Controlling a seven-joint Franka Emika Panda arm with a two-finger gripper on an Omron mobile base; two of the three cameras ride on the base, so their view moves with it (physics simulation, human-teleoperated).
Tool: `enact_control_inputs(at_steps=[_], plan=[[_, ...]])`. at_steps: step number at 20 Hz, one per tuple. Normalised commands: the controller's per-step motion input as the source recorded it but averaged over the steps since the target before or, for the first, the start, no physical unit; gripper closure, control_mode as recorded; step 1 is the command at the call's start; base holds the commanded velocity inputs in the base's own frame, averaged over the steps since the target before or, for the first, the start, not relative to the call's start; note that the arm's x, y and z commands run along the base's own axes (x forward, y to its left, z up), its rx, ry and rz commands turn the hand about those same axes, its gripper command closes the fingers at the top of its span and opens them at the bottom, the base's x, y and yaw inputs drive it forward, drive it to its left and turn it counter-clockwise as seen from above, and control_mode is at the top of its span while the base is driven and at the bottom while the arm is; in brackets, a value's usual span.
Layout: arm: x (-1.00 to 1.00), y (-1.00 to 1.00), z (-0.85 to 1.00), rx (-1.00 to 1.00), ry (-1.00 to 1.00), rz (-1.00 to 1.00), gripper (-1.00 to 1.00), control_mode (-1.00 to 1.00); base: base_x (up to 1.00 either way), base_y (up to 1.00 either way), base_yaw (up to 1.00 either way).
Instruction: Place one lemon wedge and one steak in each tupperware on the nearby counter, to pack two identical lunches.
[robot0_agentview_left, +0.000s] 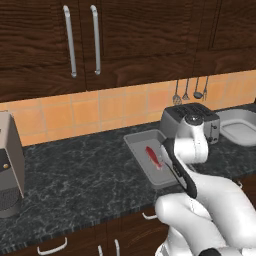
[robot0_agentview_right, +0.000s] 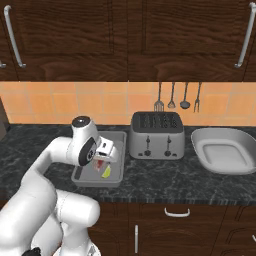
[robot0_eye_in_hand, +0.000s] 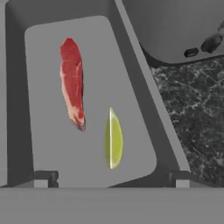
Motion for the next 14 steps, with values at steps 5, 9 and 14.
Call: enact_control_inputs(at_steps=[5, 9, 14], plan=[[-1.0, 0.01, 0.27, -0.02, -0.05, 0.0, -1.0, -1.0, 0.0, 0.0, 0.0], [-0.95, 0.03, 0.51, 0.0, -0.07, 0.0, -1.0, -1.0, 0.0, 0.0, 0.0], [-0.67, 0.07, 0.49, 0.0, -0.09, 0.0, -1.0, -1.0, 0.0, 0.0, 0.0]])
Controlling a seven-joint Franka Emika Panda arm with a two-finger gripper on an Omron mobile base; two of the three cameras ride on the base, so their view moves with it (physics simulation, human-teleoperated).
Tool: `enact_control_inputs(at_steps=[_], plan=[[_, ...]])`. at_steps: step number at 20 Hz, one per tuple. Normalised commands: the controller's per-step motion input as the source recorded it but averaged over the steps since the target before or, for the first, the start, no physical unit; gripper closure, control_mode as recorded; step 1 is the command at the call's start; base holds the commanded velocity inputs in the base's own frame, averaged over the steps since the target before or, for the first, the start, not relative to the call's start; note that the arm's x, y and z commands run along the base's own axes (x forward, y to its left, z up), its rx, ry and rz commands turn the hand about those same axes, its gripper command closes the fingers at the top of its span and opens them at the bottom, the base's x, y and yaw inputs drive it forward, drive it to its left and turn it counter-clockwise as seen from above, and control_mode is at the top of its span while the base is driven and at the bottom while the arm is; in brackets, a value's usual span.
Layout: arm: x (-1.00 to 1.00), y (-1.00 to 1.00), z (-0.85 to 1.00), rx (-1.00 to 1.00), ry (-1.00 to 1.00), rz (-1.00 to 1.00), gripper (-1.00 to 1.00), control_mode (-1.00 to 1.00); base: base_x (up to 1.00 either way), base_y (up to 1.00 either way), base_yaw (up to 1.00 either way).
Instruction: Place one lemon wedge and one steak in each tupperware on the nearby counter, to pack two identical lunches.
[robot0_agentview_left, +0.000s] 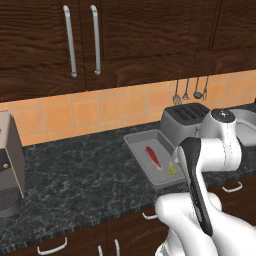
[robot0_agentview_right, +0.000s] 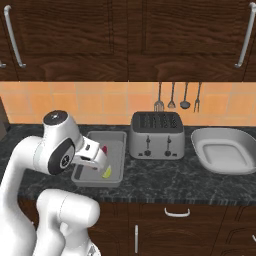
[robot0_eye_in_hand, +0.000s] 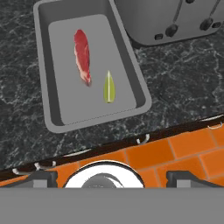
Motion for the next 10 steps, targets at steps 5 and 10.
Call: enact_control_inputs(at_steps=[5, 10], plan=[[-0.2, 0.05, -0.38, 0.0, -0.05, 0.0, -1.0, -1.0, 0.0, 0.0, 0.0], [0.0, 0.05, -0.34, 0.0, -0.02, 0.0, -1.0, -1.0, 0.0, 0.0, 0.0]])
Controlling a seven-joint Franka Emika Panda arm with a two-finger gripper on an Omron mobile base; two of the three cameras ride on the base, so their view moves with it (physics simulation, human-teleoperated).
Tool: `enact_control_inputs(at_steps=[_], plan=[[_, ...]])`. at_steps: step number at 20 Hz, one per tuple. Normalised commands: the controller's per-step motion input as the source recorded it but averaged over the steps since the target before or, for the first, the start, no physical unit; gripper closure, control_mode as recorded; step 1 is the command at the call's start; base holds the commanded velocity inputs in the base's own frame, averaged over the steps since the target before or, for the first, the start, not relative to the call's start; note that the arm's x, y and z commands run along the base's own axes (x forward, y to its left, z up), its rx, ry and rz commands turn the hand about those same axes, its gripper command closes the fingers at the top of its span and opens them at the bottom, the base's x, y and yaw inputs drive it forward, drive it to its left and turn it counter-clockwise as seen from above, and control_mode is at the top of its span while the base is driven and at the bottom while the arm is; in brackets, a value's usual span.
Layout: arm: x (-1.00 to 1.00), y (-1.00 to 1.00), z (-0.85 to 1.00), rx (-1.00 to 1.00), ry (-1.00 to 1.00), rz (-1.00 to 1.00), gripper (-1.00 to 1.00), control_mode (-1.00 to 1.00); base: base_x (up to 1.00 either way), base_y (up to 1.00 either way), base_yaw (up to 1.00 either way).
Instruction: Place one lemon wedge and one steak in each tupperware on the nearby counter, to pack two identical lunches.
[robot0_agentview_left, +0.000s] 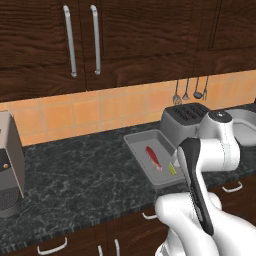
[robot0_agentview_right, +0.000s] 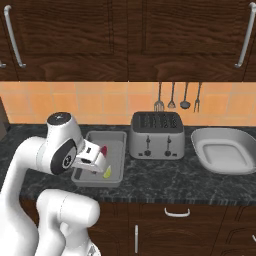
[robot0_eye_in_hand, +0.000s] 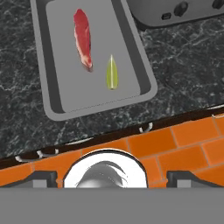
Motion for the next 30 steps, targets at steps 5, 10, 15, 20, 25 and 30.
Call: enact_control_inputs(at_steps=[5, 10, 15, 20, 25, 30], plan=[[0.0, 0.0, 0.0, 0.0, 0.0, 0.0, -1.0, -1.0, 0.0, 0.0, 0.0], [-0.07, 0.0, 0.0, 0.0, 0.0, 0.0, -1.0, 1.0, -0.48, -0.28, -0.09], [0.0, 0.0, 0.0, 0.0, 0.0, 0.0, -1.0, 1.0, -0.99, -0.85, -0.29], [0.0, 0.0, 0.0, 0.0, 0.0, 0.0, -1.0, 1.0, -0.69, -1.0, -0.23], [0.0, 0.0, 0.0, 0.0, 0.0, 0.0, -1.0, 1.0, -0.32, -1.0, 0.1], [0.0, 0.0, 0.0, 0.0, 0.0, 0.0, -1.0, 1.0, 0.0, -1.0, 0.38]])
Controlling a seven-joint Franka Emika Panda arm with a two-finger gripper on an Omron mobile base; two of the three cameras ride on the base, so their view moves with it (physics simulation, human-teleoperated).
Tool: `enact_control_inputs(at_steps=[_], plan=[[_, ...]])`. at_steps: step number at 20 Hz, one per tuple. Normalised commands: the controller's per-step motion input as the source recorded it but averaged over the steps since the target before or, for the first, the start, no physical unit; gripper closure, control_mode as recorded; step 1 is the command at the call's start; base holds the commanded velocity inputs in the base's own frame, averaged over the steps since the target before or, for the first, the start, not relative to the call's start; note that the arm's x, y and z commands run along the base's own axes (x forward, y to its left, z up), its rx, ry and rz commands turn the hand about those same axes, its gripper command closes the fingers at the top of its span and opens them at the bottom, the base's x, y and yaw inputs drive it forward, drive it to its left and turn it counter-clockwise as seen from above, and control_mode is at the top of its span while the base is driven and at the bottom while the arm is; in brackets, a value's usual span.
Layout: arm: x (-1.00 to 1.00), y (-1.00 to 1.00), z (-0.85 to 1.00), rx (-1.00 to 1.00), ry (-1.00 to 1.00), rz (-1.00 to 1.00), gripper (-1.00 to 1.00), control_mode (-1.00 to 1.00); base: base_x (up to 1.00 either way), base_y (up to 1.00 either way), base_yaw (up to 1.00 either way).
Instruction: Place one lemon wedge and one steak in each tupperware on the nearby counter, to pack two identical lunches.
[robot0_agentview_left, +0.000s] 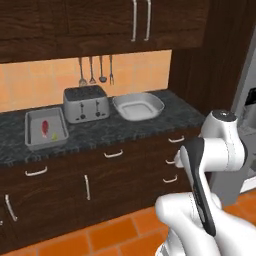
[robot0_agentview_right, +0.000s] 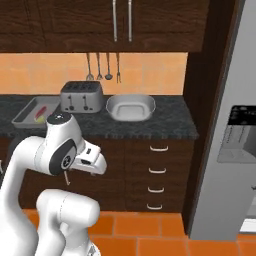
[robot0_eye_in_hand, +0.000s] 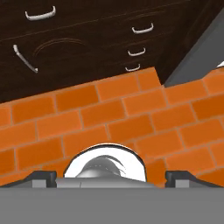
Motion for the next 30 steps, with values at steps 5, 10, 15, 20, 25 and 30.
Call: enact_control_inputs(at_steps=[5, 10, 15, 20, 25, 30], plan=[[0.0, 0.0, 0.0, 0.0, 0.0, 0.0, -1.0, 1.0, -0.16, -1.0, 0.39], [0.0, 0.0, 0.0, 0.0, 0.0, 0.0, -1.0, 1.0, -0.74, -1.0, 0.16], [0.0, 0.0, 0.0, 0.0, 0.0, 0.0, -1.0, 1.0, -0.26, -1.0, 0.06], [0.0, 0.0, 0.0, 0.0, 0.0, 0.0, -1.0, 1.0, 0.1, -0.97, 0.0], [0.0, 0.0, 0.0, 0.0, 0.0, 0.0, -1.0, 1.0, 0.01, -0.93, -0.02], [0.0, 0.0, 0.0, 0.0, 0.0, 0.0, -1.0, 1.0, 0.19, -1.0, -0.03]])
